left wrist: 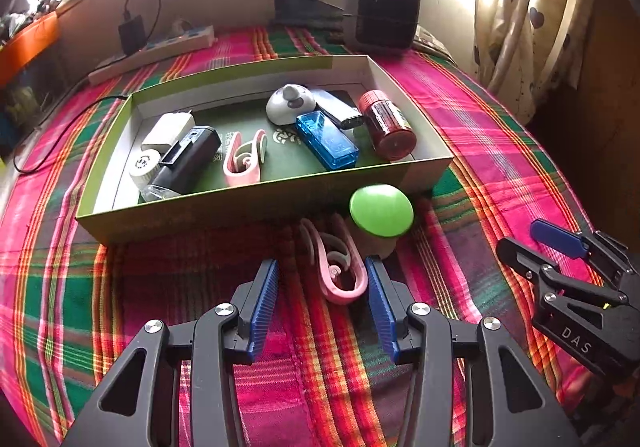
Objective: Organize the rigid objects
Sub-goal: 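Withdraw both tools and move the left tool toward the second pink earphone hook, then close the left tool on the second pink earphone hook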
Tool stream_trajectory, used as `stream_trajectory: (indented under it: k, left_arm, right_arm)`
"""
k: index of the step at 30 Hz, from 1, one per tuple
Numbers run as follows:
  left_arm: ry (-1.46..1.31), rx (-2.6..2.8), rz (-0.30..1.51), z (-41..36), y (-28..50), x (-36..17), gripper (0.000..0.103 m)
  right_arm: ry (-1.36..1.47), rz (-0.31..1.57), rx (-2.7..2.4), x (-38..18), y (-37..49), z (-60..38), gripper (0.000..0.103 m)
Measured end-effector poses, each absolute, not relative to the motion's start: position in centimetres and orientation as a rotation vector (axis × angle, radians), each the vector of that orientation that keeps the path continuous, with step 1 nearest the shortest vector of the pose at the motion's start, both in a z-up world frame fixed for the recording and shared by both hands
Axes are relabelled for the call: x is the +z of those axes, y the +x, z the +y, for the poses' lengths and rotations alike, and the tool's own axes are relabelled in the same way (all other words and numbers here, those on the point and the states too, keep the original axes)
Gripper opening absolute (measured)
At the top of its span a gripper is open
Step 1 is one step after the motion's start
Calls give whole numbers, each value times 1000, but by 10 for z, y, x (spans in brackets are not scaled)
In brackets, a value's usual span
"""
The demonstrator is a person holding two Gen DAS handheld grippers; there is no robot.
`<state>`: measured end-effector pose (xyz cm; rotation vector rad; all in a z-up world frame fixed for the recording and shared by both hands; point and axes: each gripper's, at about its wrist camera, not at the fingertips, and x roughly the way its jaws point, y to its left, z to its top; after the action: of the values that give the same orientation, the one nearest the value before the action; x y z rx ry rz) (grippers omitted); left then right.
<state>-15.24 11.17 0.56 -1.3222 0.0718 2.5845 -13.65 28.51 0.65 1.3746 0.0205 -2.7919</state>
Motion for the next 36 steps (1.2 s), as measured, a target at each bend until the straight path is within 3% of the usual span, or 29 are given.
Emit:
stream_trajectory:
  k: [24,36]
  left_arm:
    - [-1293,2629,86,104,-159,3,43]
    - [-1300,2633,46,91,-158,5,22]
  right_arm:
    - [1367,10,-2795,6,-136,287,51]
    - [1369,29,-2799,6,-136,285,53]
